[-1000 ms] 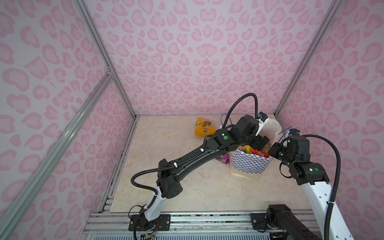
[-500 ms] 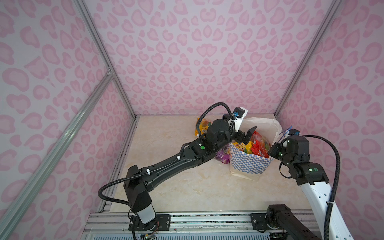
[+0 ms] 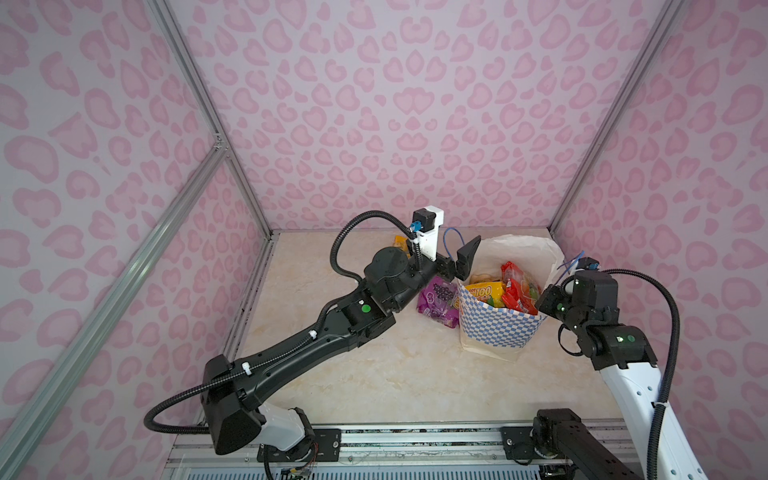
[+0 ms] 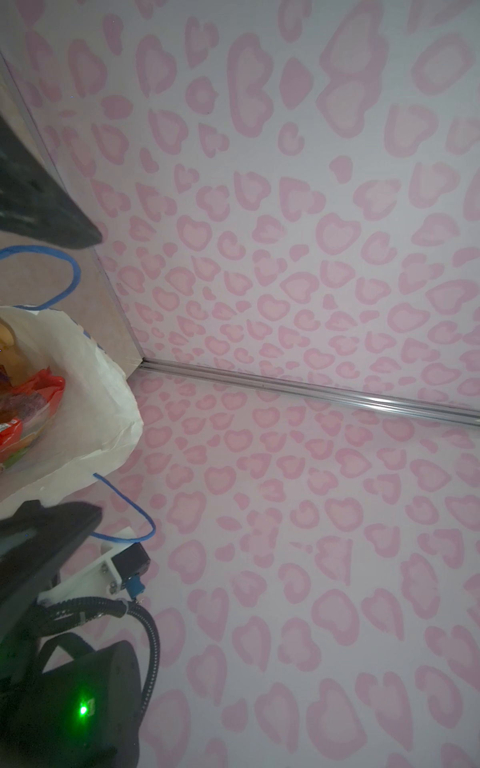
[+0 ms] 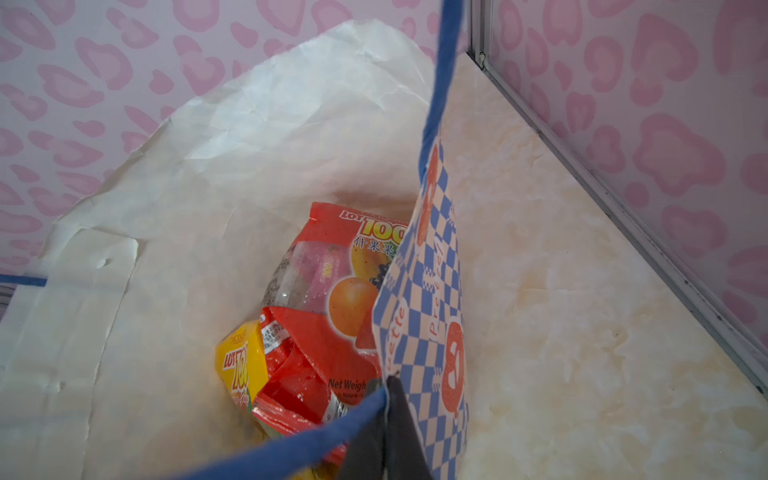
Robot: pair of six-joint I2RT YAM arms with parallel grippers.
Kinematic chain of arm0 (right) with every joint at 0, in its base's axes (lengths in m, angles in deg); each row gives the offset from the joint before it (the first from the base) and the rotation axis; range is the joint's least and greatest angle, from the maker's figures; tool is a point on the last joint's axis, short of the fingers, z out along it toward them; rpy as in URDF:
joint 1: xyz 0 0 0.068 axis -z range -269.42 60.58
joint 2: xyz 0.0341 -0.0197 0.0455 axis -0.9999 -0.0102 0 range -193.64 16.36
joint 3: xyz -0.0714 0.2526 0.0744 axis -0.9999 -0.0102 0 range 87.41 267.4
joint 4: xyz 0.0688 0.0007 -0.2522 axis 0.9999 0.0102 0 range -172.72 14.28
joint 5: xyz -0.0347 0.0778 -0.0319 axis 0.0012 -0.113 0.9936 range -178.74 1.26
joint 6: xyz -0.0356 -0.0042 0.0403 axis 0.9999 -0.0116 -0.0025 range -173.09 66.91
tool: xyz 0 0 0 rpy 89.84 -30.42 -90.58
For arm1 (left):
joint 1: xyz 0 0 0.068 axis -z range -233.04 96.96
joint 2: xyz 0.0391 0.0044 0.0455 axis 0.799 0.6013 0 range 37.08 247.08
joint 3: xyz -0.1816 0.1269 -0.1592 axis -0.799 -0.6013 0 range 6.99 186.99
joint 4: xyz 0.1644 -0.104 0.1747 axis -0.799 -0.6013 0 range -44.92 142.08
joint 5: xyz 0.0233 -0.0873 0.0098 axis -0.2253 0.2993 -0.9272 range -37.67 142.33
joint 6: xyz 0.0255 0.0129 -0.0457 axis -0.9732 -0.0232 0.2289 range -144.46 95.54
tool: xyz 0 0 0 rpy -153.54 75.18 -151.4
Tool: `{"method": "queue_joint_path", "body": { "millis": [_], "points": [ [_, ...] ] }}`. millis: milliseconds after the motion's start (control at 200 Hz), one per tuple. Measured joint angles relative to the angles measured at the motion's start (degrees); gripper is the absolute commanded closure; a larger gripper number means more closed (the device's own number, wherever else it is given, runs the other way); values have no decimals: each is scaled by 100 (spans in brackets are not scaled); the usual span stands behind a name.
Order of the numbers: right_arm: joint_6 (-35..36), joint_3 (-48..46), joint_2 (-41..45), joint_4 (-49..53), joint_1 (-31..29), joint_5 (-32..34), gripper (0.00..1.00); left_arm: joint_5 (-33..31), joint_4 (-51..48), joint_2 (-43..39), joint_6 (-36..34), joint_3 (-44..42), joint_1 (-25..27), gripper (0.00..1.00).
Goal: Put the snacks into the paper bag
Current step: 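Raise the open left gripper out of the bag and move toward the purple pack, then lower the left gripper onto the purple grape pack beside the bag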
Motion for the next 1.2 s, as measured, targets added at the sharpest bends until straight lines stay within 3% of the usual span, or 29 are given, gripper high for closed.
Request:
{"method": "queue_joint_path", "body": {
  "millis": [370, 590, 895, 1200],
  "points": [
    [-2, 0, 52, -2, 4, 15, 100, -660, -1067, -1224, 450, -1084, -393, 3],
    [-7, -2, 114, 7, 4, 66, 100, -260, -2485, -1141, 994, -1268, -1058, 3],
    [-7, -116, 293, 39, 7, 151, 100, 1132, -3904, 81, 1091, -1021, -1309, 3],
    [-7, -118, 387, 120, 7, 125, 100, 1910, -4087, 1961, 1217, -52, -1449, 3]
  ]
}}
